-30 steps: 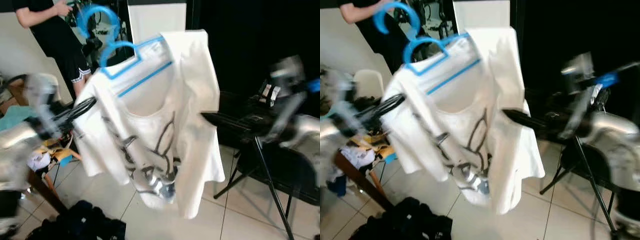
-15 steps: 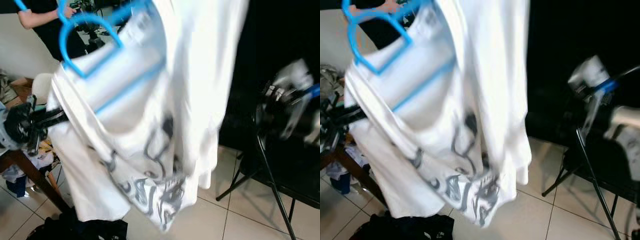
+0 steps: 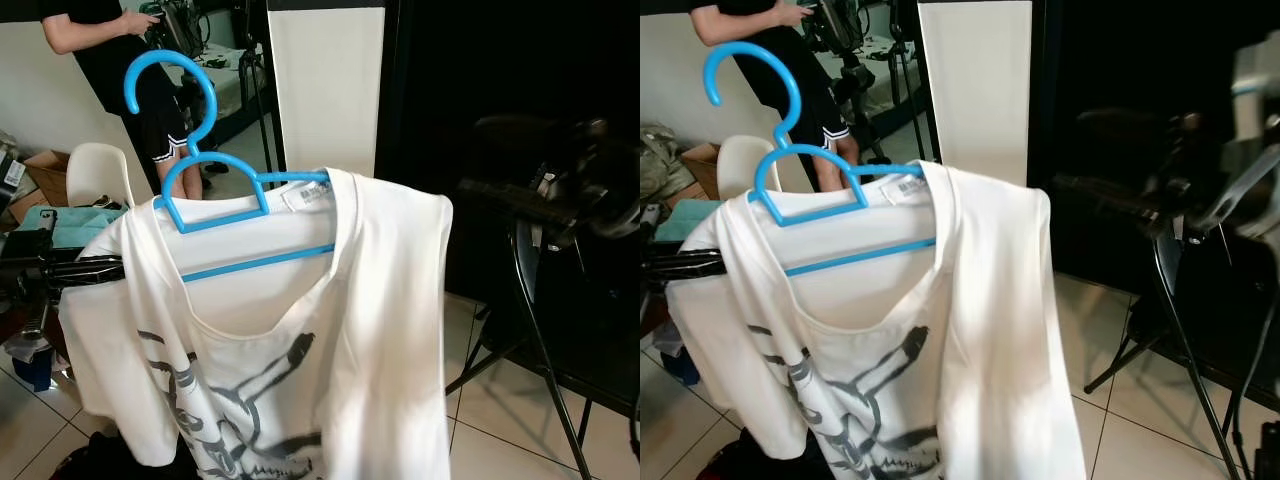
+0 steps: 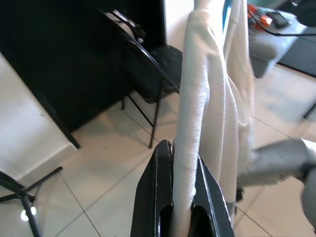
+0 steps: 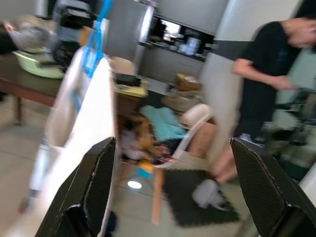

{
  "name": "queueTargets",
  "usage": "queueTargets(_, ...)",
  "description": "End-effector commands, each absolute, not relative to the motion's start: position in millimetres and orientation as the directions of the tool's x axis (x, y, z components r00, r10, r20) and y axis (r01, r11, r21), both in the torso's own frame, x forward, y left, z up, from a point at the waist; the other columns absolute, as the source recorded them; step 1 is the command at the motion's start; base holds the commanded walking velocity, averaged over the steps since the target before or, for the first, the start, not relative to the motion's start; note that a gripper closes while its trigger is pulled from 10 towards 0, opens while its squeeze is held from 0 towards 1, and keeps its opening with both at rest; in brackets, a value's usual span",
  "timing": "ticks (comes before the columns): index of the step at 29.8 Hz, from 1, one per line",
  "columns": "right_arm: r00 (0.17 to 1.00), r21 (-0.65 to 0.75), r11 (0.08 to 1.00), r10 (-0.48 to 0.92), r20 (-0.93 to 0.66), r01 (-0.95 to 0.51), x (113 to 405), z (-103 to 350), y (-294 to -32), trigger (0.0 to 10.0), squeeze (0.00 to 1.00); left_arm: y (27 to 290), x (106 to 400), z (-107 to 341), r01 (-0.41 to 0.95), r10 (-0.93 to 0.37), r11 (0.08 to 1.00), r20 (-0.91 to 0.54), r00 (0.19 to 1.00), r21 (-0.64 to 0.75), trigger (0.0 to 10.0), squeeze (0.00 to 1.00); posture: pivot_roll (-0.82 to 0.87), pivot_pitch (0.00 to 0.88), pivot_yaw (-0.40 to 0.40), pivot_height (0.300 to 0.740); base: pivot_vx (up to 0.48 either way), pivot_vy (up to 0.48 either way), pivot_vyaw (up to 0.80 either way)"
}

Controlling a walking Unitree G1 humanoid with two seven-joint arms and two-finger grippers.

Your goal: Hang hanger

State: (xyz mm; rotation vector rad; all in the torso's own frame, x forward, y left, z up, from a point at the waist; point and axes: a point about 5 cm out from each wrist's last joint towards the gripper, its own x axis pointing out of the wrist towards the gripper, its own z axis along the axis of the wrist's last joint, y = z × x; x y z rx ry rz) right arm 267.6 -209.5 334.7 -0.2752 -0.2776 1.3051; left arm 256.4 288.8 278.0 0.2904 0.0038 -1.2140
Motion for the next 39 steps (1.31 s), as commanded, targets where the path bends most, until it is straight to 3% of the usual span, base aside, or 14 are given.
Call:
queueTargets(1,0.046,-0.305,0.036,0.999,-0.025,-0.952,257.8,321.6,-179.2,10.0,0.0,281.6,255.0,281.8,0.941,-0.93,0.236,-0.225,0.291,0.244,10.0,0.0,-0.11,0.0,0.052,0.736,0.0,0.0,0.0)
queueTargets(6,-0.022,-0.279,-0.041,0.997,-0.07,-0.959,257.2,312.0,-167.5,10.0,0.0,274.4,258.3,275.8,0.949,-0.927,0.188,-0.274,0.257,0.255,10.0,0.0,-0.1,0.0,0.048,0.736,0.0,0.0,0.0)
queueTargets(13,-0.069,-0.264,-0.104,0.988,-0.137,-0.959,260.6,306.7,-157.5,10.0,0.0,263.5,267.9,271.8,0.934,-0.909,0.171,-0.316,0.273,0.314,10.0,0.0,-0.1,0.0,0.046,0.736,0.0,0.0,0.0)
queueTargets(17,-0.041,-0.225,-0.135,0.925,-0.378,-0.965,260.6,273.4,-151.7,10.0,0.0,261.0,270.6,272.2,0.921,-0.902,0.177,-0.317,0.293,0.348,10.0,0.0,-0.1,0.0,0.046,0.736,0.0,0.0,0.0)
queueTargets(19,-0.038,-0.208,-0.136,0.908,-0.418,-0.969,260.4,266.8,-150.4,10.0,0.0,260.3,271.2,271.6,0.918,-0.898,0.174,-0.325,0.297,0.357,10.0,0.0,-0.1,0.0,0.046,0.736,0.0,0.0,0.0)
queueTargets(20,-0.029,-0.195,-0.123,0.904,-0.426,-0.973,261.6,264.3,-148.6,7.6,0.0,259.5,271.5,270.8,0.917,-0.895,0.168,-0.334,0.296,0.362,10.0,0.0,-0.1,0.0,0.046,0.736,0.0,0.0,0.0)
queueTargets(21,-0.018,-0.185,-0.107,0.903,-0.429,-0.977,263.3,263.0,-146.8,4.0,0.0,258.7,272.1,270.2,0.916,-0.894,0.164,-0.338,0.295,0.367,10.0,0.0,-0.1,0.0,0.047,0.736,0.0,0.0,0.0)
queueTargets(22,-0.018,-0.185,-0.107,0.903,-0.429,-0.977,263.3,263.0,-146.8,4.0,0.0,258.7,272.1,270.2,0.916,-0.894,0.164,-0.338,0.295,0.367,10.0,0.0,-0.1,0.0,0.047,0.736,0.0,0.0,0.0)
queueTargets(23,-0.006,-0.18,-0.092,0.905,-0.426,-0.979,264.9,262.9,-145.3,1.5,0.0,257.7,272.4,270.2,0.915,-0.893,0.16,-0.341,0.294,0.371,10.0,0.0,-0.1,0.0,0.048,0.736,0.0,0.0,0.0)
queueTargets(25,0.0,-0.178,-0.084,0.905,-0.426,-0.98,266.0,263.0,-144.4,1.5,0.0,257.2,273.0,270.1,0.913,-0.892,0.156,-0.343,0.294,0.376,10.0,0.0,-0.1,0.0,0.048,0.736,0.0,0.0,0.0)
queueTargets(26,0.004,-0.175,-0.077,0.906,-0.424,-0.982,266.9,263.0,-143.9,0.0,0.0,256.5,273.5,270.3,0.912,-0.892,0.153,-0.344,0.293,0.38,10.0,0.0,-0.1,0.0,0.048,0.736,0.0,0.0,0.0)
queueTargets(39,0.034,-0.174,-0.047,0.9,-0.434,-0.984,270.4,260.1,-143.5,0.0,0.0,247.5,275.5,266.7,0.897,-0.882,0.116,-0.37,0.291,0.428,10.0,0.0,-0.11,0.0,0.05,0.736,0.0,0.0,0.0)
